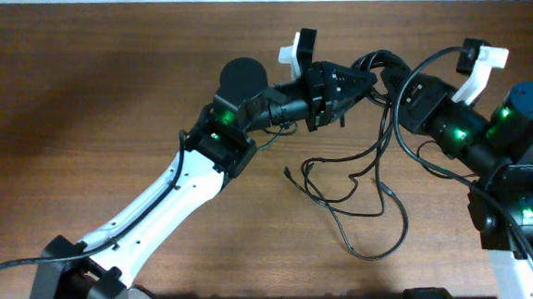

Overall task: Untangle cables
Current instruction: 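Open the right gripper and withdraw it right from the bundle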

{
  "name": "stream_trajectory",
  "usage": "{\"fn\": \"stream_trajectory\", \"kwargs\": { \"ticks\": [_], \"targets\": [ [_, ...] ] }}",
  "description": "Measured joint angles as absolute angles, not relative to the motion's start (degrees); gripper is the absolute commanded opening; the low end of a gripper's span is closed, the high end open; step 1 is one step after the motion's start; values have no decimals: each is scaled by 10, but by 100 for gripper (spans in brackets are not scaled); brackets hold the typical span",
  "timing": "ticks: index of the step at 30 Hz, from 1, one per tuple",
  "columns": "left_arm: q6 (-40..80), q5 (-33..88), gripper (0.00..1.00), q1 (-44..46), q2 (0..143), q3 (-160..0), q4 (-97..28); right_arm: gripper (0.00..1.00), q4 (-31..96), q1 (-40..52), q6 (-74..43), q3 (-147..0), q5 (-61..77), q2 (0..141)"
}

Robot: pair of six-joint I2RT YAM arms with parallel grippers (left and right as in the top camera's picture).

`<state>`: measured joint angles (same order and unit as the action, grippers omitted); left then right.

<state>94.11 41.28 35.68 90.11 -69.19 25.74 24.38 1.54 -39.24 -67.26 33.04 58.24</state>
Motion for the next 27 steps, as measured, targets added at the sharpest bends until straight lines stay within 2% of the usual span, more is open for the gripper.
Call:
{"fn": "stream_trajectory", "kwargs": {
  "ticks": [1,7,11,15,20,22,25,27],
  "targets": [
    [941,412,0,357,901,-692,257,4,244,15,-393,-673,330,582],
    [921,408,0,357,901,-692,256,6,244,15,-394,-673,330,582],
    [861,400,0,357,901,-692,258,44,250,15,-391,-673,334,582],
    [734,383,0,356,901,-692,260,54,253,15,-343,-673,352,582],
    [473,429,0,336,901,-692,247,69,281,13,-236,-673,359,579],
    [386,461,0,317,901,-692,222,71,309,4,-174,-673,361,568],
    [316,503,0,282,901,-692,193,77,369,-11,-73,-673,361,535],
    [292,522,0,261,901,-692,190,77,399,-15,-23,-673,361,513]
  ]
}}
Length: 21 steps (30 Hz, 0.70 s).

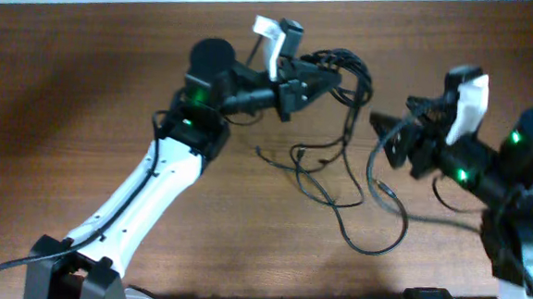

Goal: Untangle cables

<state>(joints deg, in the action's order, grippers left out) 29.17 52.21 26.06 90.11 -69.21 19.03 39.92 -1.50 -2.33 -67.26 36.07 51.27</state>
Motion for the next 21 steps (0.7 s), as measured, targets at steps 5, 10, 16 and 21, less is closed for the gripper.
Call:
{"fn": "stream_trajectory", "kwargs": {
  "ticks": [5,10,16,21],
  "targets": [
    [251,543,0,246,898,-692,184,77,464,-17,108,-673,361,468],
    [209,573,0,255,879,-692,186,70,467,-17,188,-673,361,467],
    [97,620,0,317,863,-692,186,58,456,-17,240,-673,369,468],
    [44,606,0,340,863,-692,186,34,454,-17,247,-673,388,468]
  ]
}}
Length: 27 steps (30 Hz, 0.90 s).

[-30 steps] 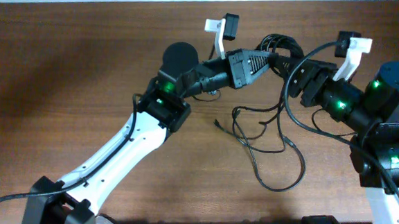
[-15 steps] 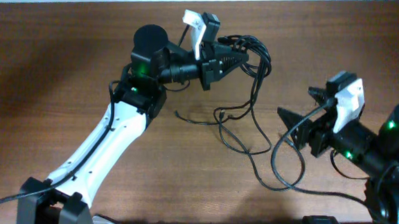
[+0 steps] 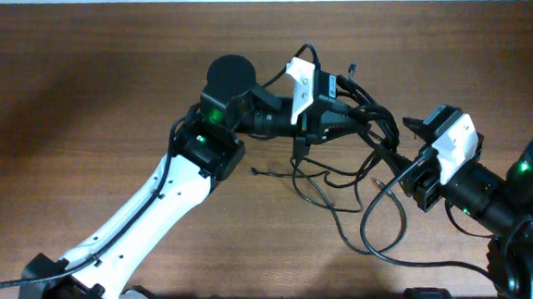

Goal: Untangle cables

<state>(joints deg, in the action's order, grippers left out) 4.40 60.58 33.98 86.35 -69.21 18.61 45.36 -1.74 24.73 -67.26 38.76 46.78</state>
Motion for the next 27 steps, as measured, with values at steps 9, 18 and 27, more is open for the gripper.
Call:
{"fn": "stream_trajectory", "kwargs": {
  "ticks": [9,18,27],
  "targets": [
    [27,544,0,341,860,-692,157,4,454,-18,255,-673,386,470],
    [27,527,0,344,857,-692,148,4,454,-18,254,-673,385,472],
    [120,423,0,356,852,-692,132,4,456,-18,255,-673,379,481]
  ]
}}
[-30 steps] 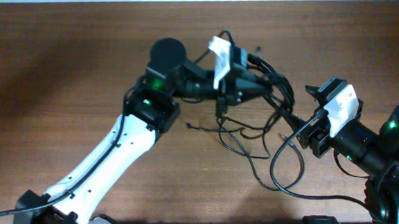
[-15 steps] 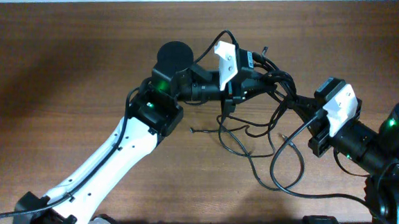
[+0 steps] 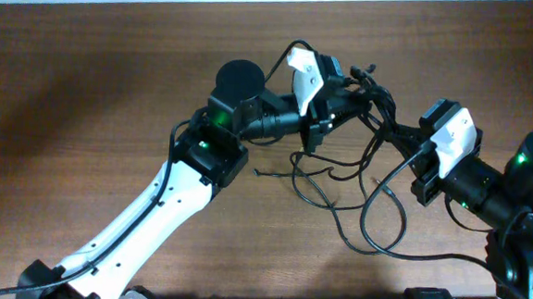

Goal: Untangle cables

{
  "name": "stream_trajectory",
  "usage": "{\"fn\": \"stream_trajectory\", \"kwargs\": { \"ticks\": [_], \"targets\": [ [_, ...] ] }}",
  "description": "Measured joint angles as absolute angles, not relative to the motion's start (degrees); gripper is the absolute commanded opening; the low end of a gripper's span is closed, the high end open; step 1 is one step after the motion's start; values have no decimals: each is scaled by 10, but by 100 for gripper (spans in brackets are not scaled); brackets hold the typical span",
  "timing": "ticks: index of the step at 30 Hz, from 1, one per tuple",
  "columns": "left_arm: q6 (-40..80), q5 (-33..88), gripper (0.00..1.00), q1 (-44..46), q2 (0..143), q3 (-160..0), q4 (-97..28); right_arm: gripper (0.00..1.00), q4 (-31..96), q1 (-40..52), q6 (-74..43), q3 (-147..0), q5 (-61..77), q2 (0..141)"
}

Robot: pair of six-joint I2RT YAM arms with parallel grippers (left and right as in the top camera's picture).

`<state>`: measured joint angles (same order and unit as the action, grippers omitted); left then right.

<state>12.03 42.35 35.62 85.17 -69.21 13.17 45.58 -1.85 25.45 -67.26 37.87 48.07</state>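
A bundle of thin black cables (image 3: 352,187) lies in loops on the brown table, with its upper part lifted off the surface between the two arms. My left gripper (image 3: 355,92) is shut on the knotted top of the bundle. My right gripper (image 3: 406,144) is shut on strands coming off the same knot, a short way to the right and lower. Several strands stretch between the two grippers. Loose loops hang down and trail across the table toward the front right.
A dark strip of equipment runs along the front edge of the table (image 3: 82,138). The pale wall edge borders the back. The right arm's base (image 3: 530,240) stands at the right edge.
Both grippers have shifted slightly up and to the right, still holding the cables. The left wrist has turned a little, and the loops on the table have changed shape slightly.
First both grippers held the bundle close together near the back of the table. Then the left had moved left with the knot and the right stood apart. Later the two were near each other again over the middle, where they remain, both gripping the cables.
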Motion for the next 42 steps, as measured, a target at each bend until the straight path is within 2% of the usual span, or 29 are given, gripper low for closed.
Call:
{"fn": "stream_trajectory", "kwargs": {
  "ticks": [4,9,10,11,14,16,19,23,29,32,36,38,39,42],
  "targets": [
    [188,386,0,346,849,-692,128,4,467,-18,254,-673,379,481],
    [264,279,0,260,850,-692,86,4,475,-18,255,-673,388,469],
    [279,268,0,252,850,-692,78,17,476,-18,255,-673,389,469],
    [291,262,0,248,850,-692,72,33,477,-18,254,-673,389,469],
    [314,263,0,246,850,-692,71,65,479,-18,250,-673,390,469],
    [315,285,0,247,850,-692,81,71,478,-18,252,-673,391,469],
    [302,338,0,249,850,-692,96,73,478,-18,249,-673,394,469],
    [267,394,0,265,850,-692,97,73,473,-18,248,-673,394,469],
    [222,437,0,312,850,-692,99,67,463,-18,247,-673,394,469],
    [212,444,0,328,850,-692,101,59,463,-18,246,-673,394,469],
    [206,446,0,339,850,-692,105,57,463,-18,244,-673,393,469],
    [205,446,0,344,850,-692,105,44,463,-18,244,-673,393,469],
    [205,446,0,346,850,-692,105,31,463,-18,246,-673,392,469],
    [205,446,0,354,850,-692,105,7,463,-18,245,-673,384,469]
  ]
}}
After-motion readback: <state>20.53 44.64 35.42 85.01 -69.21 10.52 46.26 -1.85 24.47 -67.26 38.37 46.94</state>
